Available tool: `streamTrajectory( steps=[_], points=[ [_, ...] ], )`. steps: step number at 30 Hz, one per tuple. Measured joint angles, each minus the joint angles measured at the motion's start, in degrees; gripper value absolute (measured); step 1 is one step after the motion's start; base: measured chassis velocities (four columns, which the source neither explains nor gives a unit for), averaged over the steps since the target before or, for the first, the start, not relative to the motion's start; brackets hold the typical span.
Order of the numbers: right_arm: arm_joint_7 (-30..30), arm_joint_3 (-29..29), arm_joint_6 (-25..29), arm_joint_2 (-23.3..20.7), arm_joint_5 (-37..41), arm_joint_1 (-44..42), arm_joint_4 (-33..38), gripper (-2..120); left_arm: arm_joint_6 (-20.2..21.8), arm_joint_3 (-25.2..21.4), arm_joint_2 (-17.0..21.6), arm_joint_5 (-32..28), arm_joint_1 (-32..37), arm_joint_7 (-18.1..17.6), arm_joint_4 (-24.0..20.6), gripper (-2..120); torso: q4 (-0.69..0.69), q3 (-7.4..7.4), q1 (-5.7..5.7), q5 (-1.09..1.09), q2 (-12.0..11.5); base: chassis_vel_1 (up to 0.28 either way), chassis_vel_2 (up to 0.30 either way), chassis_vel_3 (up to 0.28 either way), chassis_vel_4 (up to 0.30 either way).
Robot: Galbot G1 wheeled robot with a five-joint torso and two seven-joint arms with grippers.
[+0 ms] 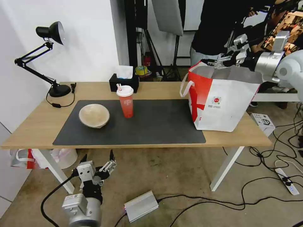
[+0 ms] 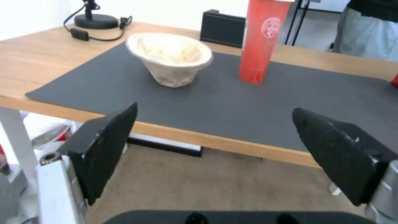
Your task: Pick up the trash from the table and place it into the takeout bag.
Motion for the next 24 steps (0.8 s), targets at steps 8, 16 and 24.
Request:
streamTrajectory(
  steps=[8,16,24],
  points=[
    [12.6,6.1,5.5,-3.4,0.2,-10.2,12.8,100,-0.9,-0.2,-0.3,1.1,0.5,0.0,0.4,100,-0.01,0.00,0.00,0.00,0.0,0.000,0.000,0.000,0.000],
    [21.1,6.5,9.3,-4.4,0.6,-12.9,19.2,100,-1.5,-0.2,-1.1,1.6,0.9,0.0,0.8,100,0.00,0.00,0.00,0.00,0.0,0.000,0.000,0.000,0.000],
    [39.9,13.0,14.5,-0.5,-3.7,-25.5,28.9,100,-2.2,-0.5,-2.0,2.8,1.4,0.0,1.1,100,0.01,0.00,0.00,0.01,0.0,0.000,0.000,0.000,0.000]
  ],
)
